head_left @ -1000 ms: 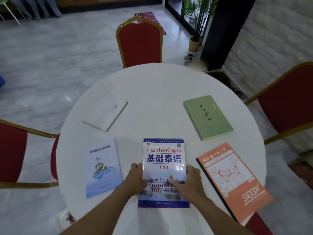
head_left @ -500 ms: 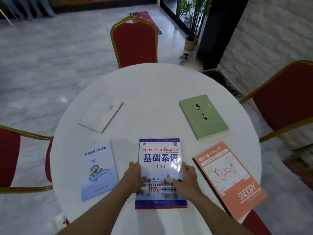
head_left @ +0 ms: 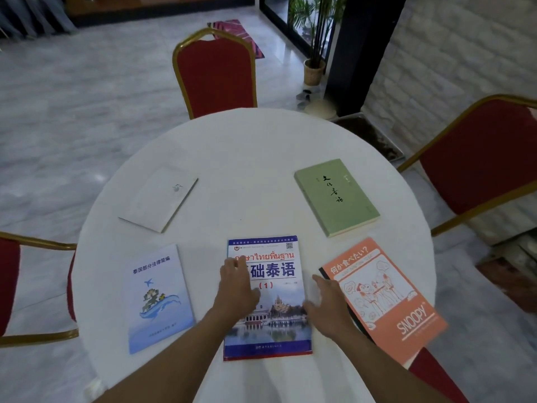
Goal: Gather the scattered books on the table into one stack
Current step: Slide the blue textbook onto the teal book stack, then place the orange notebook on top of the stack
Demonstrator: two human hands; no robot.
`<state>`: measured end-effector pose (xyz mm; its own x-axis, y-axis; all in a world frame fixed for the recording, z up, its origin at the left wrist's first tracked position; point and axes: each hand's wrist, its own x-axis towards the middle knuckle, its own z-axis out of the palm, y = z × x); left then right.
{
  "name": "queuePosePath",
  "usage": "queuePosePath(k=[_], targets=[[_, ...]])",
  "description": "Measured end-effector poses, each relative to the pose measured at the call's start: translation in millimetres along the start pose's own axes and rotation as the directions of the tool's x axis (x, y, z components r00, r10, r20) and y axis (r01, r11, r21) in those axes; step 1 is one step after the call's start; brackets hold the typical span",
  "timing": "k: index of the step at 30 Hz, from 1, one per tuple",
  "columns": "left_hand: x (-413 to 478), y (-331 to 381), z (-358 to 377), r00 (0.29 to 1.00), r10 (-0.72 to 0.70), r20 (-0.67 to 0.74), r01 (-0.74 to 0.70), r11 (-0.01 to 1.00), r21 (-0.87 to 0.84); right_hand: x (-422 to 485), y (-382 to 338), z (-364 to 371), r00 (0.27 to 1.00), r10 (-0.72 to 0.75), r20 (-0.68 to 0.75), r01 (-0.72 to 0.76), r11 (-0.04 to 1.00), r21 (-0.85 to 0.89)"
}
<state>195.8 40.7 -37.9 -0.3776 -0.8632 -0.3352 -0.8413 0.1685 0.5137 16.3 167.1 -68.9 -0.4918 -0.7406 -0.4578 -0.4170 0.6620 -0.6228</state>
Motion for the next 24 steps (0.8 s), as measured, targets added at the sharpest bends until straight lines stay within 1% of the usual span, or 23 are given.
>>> queuePosePath(k=[1, 3, 5, 7, 9, 10, 11, 13, 15, 19, 22, 24], targets=[[1.1, 10.8, 3.6, 0.999, 0.041, 0.011, -0.041, 0.999, -0.027, -0.4, 3.4, -7.0, 0.999, 0.009, -0.05, -0.01, 1.0, -0.017], [3.3, 34.5, 14.0, 0.992, 0.07, 0.108, -0.061, 0.994, -0.087, 0.7, 11.0, -23.2, 0.99, 0.013, -0.138, -0.018, 0.999, -0.03], [4.2, 59.3, 28.8, 0.961, 0.069, 0.267, -0.032, 0.99, -0.138, 2.3, 20.7, -42.6, 0.981, 0.038, -0.191, -0.04, 0.999, -0.006], [2.6, 84.2, 47.0, 0.909, 0.075, 0.411, -0.01, 0.988, -0.157, 4.7, 36.3, -63.6, 0.972, 0.051, -0.229, -0.061, 0.998, -0.033], [-2.3, 108.5, 65.0, 0.855, 0.058, 0.515, 0.072, 0.971, -0.228, 6.1, 54.5, -83.4, 0.963, 0.082, -0.256, -0.106, 0.991, -0.082], [-6.3, 120.5, 72.6, 0.836, 0.06, 0.545, 0.108, 0.956, -0.272, 6.3, 63.7, -92.1, 0.96, 0.112, -0.257, -0.142, 0.985, -0.102], [-10.4, 130.8, 80.2, 0.828, 0.072, 0.556, 0.125, 0.943, -0.308, 6.0, 72.7, -99.6, 0.958, 0.143, -0.249, -0.18, 0.975, -0.131], [-18.5, 144.8, 94.7, 0.831, 0.118, 0.543, 0.094, 0.933, -0.347, 5.1, 87.9, -111.2, 0.955, 0.194, -0.226, -0.241, 0.948, -0.207], [-25.9, 154.5, 105.3, 0.837, 0.115, 0.535, 0.105, 0.926, -0.364, 4.4, 99.4, -120.4, 0.948, 0.231, -0.218, -0.283, 0.927, -0.246], [-26.8, 159.5, 117.1, 0.847, -0.002, 0.532, 0.244, 0.89, -0.386, 4.5, 106.9, -124.2, 0.928, 0.306, -0.213, -0.354, 0.902, -0.246], [-26.5, 162.1, 118.9, 0.833, -0.059, 0.55, 0.353, 0.823, -0.445, 5.2, 111.9, -122.2, 0.908, 0.341, -0.243, -0.394, 0.892, -0.221], [-27.4, 162.4, 118.5, 0.831, -0.093, 0.549, 0.401, 0.784, -0.474, 5.8, 115.6, -123.2, 0.902, 0.351, -0.251, -0.408, 0.882, -0.236]])
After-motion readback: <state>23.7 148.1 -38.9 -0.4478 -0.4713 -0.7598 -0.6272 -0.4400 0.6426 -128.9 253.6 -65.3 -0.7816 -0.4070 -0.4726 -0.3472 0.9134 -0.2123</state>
